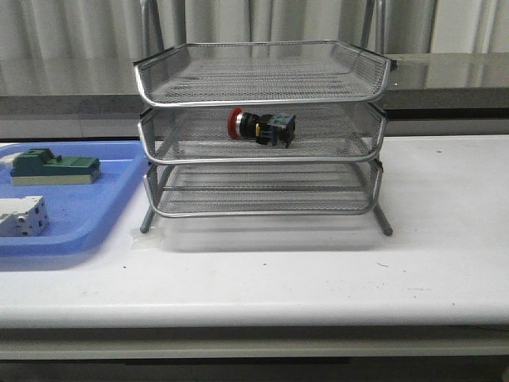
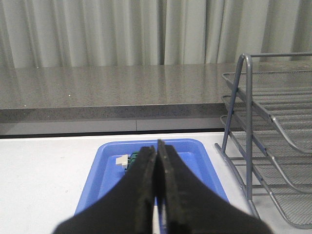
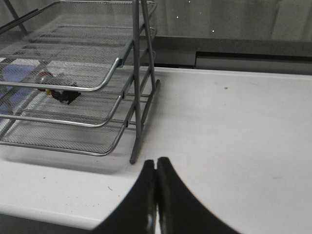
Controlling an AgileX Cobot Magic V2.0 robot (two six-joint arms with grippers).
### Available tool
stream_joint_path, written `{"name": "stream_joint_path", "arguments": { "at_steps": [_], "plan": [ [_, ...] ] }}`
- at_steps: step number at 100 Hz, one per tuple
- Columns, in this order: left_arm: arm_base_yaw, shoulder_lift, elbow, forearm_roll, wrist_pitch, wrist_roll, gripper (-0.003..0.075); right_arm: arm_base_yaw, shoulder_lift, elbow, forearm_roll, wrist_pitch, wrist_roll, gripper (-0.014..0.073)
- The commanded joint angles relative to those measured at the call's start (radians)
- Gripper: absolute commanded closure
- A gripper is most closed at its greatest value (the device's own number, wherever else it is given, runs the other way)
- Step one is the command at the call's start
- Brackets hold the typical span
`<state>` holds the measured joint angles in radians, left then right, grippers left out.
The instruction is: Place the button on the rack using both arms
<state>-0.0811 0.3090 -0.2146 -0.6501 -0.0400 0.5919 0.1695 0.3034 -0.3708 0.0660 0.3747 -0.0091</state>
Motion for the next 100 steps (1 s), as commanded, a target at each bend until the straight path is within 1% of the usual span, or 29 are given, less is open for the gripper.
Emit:
{"name": "stream_joint_path", "arguments": {
  "at_steps": [1,79,91,100],
  "plan": [
    [0.000,0.007,-0.030,-0.002,-0.060,-0.009,0.0741,-0.006,-0.030,-0.013,-0.017,-0.071,-0.012,0.0651],
    [0.000,0.007,-0.030,-0.002,-0.060,-0.009,0.0741,-0.006,-0.034,-0.012,-0.017,-0.072,-0.012,0.0651],
    [0.000,0.007,-0.030,-0.002,-0.060,-0.009,0.0741,-0.006,-0.034,-0.005,-0.036,-0.081,-0.012,0.0651],
    [0.000,0.007,-0.030,-0.002,-0.060,-0.009,0.0741,-0.006,-0.041,0.027,-0.076,-0.131,-0.011,0.0651]
  ]
}}
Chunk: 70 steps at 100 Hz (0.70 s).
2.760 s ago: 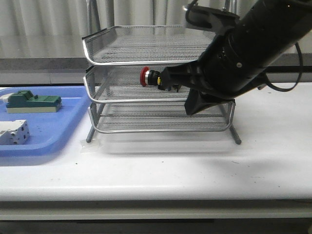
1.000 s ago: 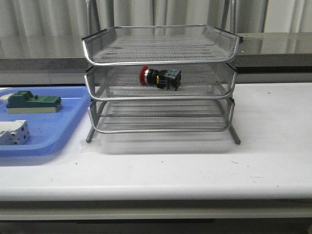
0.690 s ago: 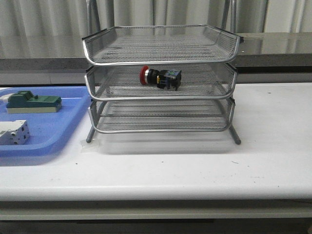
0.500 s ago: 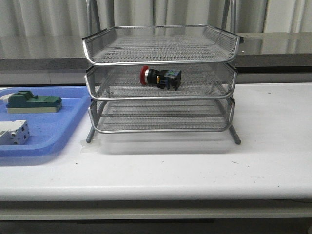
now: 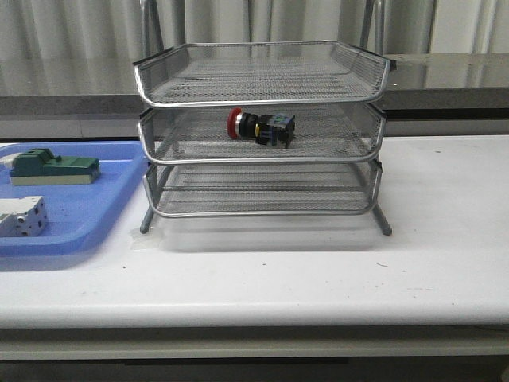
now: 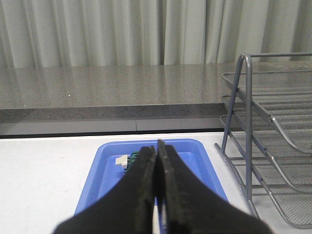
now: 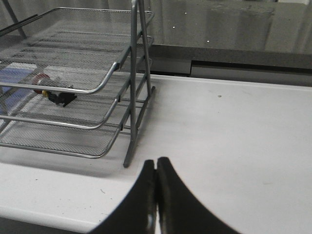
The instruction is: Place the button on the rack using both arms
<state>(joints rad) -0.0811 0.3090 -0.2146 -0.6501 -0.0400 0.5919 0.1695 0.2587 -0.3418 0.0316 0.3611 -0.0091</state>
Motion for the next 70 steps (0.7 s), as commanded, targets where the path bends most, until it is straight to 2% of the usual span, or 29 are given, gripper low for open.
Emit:
{"name": "stream_joint_path", "arguments": {
  "at_steps": [1,14,34,55,70],
  "plan": [
    [0.000,0.007,-0.030,-0.002,-0.060,-0.009,0.0741,-0.006,0.000,0.002,-0.044,-0.127,-0.011,0.0651],
    [0.000,0.007,-0.030,-0.002,-0.060,-0.009,0.0741,-0.006,-0.038,0.088,-0.091,-0.208,0.003,0.0651],
    [0.000,0.007,-0.030,-0.002,-0.060,-0.009,0.0741,-0.011,-0.149,0.219,-0.094,-0.300,0.009,0.0651],
    [0.000,0.007,-0.030,-0.002,-0.060,-0.009,0.0741,-0.075,-0.288,0.325,-0.094,-0.310,0.063,0.0651],
    [0.000,0.007,-0.030,-0.002,-0.060,-0.009,0.0741,-0.099,-0.285,0.369,-0.094,-0.341,0.087,0.0651]
  ]
}}
